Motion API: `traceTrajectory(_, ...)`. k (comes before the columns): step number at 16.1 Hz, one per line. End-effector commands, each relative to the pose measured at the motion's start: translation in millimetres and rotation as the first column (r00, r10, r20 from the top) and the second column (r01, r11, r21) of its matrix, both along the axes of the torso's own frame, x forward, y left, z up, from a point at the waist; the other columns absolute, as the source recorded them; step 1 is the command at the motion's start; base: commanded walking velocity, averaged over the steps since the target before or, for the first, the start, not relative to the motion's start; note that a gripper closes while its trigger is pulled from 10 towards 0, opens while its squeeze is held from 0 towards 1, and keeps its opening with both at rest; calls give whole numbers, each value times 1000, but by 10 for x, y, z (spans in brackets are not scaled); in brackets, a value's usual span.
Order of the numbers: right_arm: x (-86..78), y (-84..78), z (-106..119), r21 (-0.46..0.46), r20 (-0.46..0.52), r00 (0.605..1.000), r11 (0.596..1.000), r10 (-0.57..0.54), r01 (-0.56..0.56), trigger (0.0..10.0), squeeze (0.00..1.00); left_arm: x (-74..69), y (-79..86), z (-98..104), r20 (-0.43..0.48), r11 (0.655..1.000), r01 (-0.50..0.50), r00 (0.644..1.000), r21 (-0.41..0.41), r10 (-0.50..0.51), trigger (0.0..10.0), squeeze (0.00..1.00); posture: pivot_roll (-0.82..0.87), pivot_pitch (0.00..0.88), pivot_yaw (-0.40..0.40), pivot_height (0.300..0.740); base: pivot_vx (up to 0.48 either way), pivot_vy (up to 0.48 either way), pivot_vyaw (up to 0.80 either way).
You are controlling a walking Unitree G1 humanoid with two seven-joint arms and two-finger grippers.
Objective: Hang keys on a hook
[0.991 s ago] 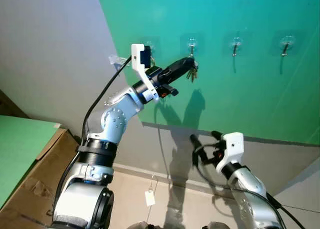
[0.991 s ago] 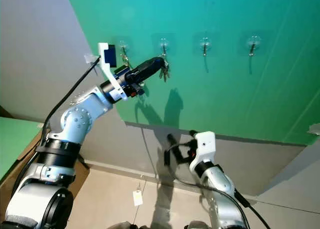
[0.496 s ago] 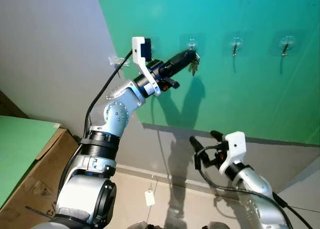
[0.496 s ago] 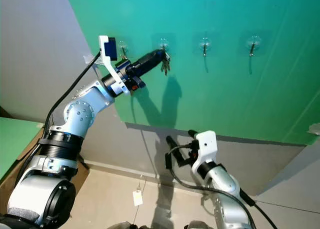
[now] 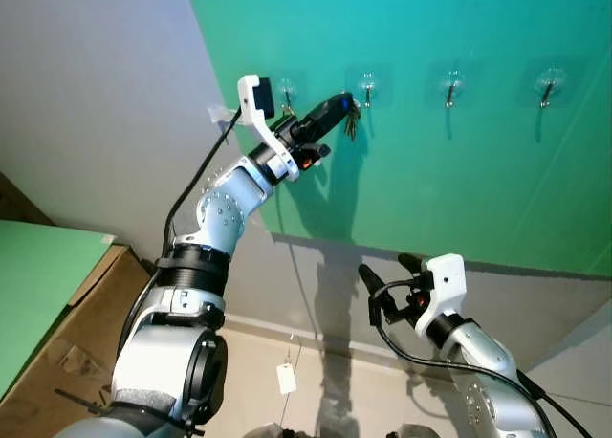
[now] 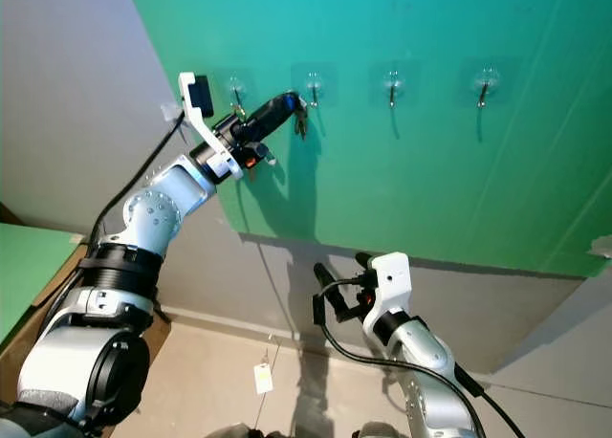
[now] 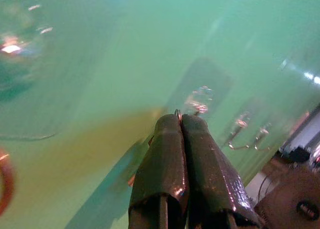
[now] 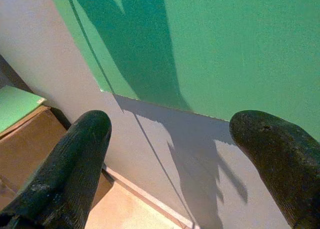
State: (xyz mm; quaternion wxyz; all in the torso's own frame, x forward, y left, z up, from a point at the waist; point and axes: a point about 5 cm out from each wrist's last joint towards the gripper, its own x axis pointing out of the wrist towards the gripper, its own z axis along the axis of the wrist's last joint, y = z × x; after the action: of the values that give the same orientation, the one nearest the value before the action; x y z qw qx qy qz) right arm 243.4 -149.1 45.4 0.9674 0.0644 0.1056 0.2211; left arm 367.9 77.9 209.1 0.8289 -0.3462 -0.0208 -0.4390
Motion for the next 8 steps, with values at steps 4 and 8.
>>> traceTrajectory(4, -9, 83, -5, 17, -8, 999, 999, 37, -37, 10000, 0, 70, 44, 45, -36, 999, -23, 999, -45, 21, 0, 0, -289, 0, 171, 717, 0, 0, 0)
traceTrajectory(8, -31, 78, -19, 15, -13, 999, 999, 36, -36, 10000, 0, 3, -67, 13, 24, 999, 7, 1000, 34, -8, 0, 0, -289, 0, 172, 717, 0, 0, 0)
